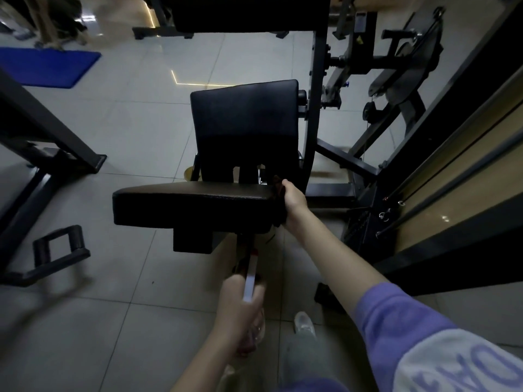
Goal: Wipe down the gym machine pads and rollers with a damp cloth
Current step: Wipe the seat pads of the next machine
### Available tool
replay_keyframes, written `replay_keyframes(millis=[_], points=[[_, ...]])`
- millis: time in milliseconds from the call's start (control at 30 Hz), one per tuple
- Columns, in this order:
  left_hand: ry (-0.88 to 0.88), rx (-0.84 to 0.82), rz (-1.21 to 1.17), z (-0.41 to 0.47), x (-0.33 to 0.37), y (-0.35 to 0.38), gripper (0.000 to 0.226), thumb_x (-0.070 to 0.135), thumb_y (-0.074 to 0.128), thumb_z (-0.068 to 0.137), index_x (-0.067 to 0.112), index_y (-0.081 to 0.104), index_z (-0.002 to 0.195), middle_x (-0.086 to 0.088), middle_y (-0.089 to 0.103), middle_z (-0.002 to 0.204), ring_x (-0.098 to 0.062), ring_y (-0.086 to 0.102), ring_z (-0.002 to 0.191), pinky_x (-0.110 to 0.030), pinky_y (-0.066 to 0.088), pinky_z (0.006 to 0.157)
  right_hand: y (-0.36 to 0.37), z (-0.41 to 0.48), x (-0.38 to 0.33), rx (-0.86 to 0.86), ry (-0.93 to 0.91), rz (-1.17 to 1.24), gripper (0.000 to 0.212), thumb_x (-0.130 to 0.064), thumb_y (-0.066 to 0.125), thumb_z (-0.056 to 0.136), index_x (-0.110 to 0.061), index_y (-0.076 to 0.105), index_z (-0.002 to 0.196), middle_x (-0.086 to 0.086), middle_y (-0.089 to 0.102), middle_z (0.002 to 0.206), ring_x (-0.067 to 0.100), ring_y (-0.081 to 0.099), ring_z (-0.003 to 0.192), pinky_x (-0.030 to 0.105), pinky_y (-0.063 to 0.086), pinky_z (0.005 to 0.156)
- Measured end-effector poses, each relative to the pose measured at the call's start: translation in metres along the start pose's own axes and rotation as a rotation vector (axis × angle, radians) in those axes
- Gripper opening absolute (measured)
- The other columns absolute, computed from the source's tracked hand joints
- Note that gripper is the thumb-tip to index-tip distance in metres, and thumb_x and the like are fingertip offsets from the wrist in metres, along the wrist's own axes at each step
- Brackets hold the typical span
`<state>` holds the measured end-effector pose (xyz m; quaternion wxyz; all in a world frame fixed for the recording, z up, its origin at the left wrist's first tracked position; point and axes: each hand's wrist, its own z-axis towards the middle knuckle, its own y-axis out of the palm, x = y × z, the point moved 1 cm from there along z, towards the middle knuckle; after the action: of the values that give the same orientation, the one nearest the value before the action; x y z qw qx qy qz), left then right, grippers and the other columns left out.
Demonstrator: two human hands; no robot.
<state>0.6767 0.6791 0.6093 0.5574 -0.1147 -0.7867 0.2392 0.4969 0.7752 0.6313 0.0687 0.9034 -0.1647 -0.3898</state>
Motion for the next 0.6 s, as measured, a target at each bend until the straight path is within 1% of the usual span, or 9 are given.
replay_keyframes(millis=[67, 133, 200, 267, 333, 400, 433, 533, 600], points=[[-0.001, -0.008, -0.004, -0.001, 0.005, -0.001, 0.034, 0.029, 0.055, 0.073, 0.020, 0.036, 0.046, 0.008, 0.029, 0.039, -0.007, 0.028, 0.036, -0.023, 0.021, 0.043, 0.002, 0.010, 0.001, 0.016, -0.010, -0.036, 0.041, -0.036, 0.042, 0.097, -0.013, 0.054, 0.129, 0.010, 0.062, 0.111, 0.023, 0.063, 0.087, 0.030, 0.051, 0.065], [-0.025, -0.022, -0.027, -0.003, 0.014, -0.001, 0.037, 0.026, 0.058, 0.078, 0.016, 0.038, 0.048, 0.007, 0.029, 0.035, -0.007, 0.030, 0.033, -0.021, 0.021, 0.041, 0.000, 0.016, 0.001, -0.013, -0.009, -0.072, 0.043, -0.038, 0.043, 0.096, -0.012, 0.054, 0.128, 0.010, 0.063, 0.113, 0.025, 0.063, 0.092, 0.032, 0.051, 0.071], [-0.090, -0.020, -0.070, -0.004, 0.023, 0.003, 0.041, 0.011, 0.061, 0.089, 0.006, 0.040, 0.054, 0.008, 0.027, 0.034, -0.007, 0.032, 0.029, -0.014, 0.021, 0.037, -0.004, 0.019, -0.002, -0.039, 0.000, -0.116, 0.040, -0.038, 0.042, 0.097, -0.013, 0.054, 0.126, 0.010, 0.062, 0.113, 0.025, 0.062, 0.093, 0.033, 0.051, 0.072], [-0.135, -0.024, -0.068, -0.005, 0.033, 0.006, 0.039, -0.001, 0.058, 0.092, 0.007, 0.039, 0.059, 0.010, 0.028, 0.037, -0.006, 0.035, 0.028, -0.013, 0.024, 0.034, -0.006, 0.027, -0.004, -0.063, 0.006, -0.148, 0.037, -0.037, 0.041, 0.098, -0.015, 0.053, 0.125, 0.011, 0.061, 0.113, 0.025, 0.061, 0.092, 0.033, 0.051, 0.071], [-0.181, -0.010, -0.090, -0.003, 0.038, 0.010, 0.043, 0.000, 0.056, 0.093, 0.011, 0.034, 0.058, 0.008, 0.031, 0.031, -0.005, 0.040, 0.030, -0.014, 0.029, 0.035, -0.006, 0.035, -0.004, -0.065, 0.010, -0.174, 0.041, -0.038, 0.040, 0.098, -0.012, 0.052, 0.128, 0.011, 0.061, 0.112, 0.027, 0.061, 0.097, 0.037, 0.051, 0.080], [-0.227, -0.025, -0.097, 0.000, 0.043, 0.014, 0.043, 0.003, 0.056, 0.094, 0.012, 0.034, 0.058, 0.008, 0.031, 0.027, -0.004, 0.036, 0.026, -0.013, 0.026, 0.034, -0.006, 0.042, -0.001, -0.068, 0.004, -0.193, 0.043, -0.037, 0.039, 0.098, -0.012, 0.051, 0.130, 0.012, 0.060, 0.114, 0.030, 0.059, 0.105, 0.043, 0.049, 0.093], [-0.264, -0.053, -0.111, 0.000, 0.046, 0.017, 0.041, 0.004, 0.055, 0.095, 0.014, 0.037, 0.060, 0.007, 0.029, 0.025, -0.004, 0.034, 0.024, -0.012, 0.024, 0.033, -0.006, 0.045, 0.000, -0.072, 0.007, -0.200, 0.043, -0.037, 0.039, 0.098, -0.012, 0.050, 0.131, 0.012, 0.060, 0.117, 0.031, 0.059, 0.107, 0.045, 0.048, 0.096], [-0.417, -0.086, -0.138, 0.000, 0.055, 0.026, 0.042, 0.011, 0.052, 0.097, 0.010, 0.037, 0.058, 0.007, 0.027, 0.023, -0.005, 0.032, 0.020, -0.013, 0.023, 0.028, -0.007, 0.054, 0.001, -0.076, 0.022, -0.211, 0.040, -0.036, 0.037, 0.099, -0.015, 0.046, 0.132, 0.011, 0.057, 0.118, 0.032, 0.056, 0.110, 0.045, 0.047, 0.097], [-0.505, -0.104, -0.218, 0.000, 0.052, 0.031, 0.046, 0.018, 0.054, 0.097, 0.007, 0.038, 0.055, 0.006, 0.029, 0.023, -0.005, 0.034, 0.020, -0.013, 0.022, 0.028, -0.008, 0.061, 0.000, -0.075, 0.033, -0.219, 0.042, -0.035, 0.036, 0.100, -0.013, 0.043, 0.135, 0.010, 0.054, 0.118, 0.032, 0.055, 0.111, 0.046, 0.045, 0.099]])
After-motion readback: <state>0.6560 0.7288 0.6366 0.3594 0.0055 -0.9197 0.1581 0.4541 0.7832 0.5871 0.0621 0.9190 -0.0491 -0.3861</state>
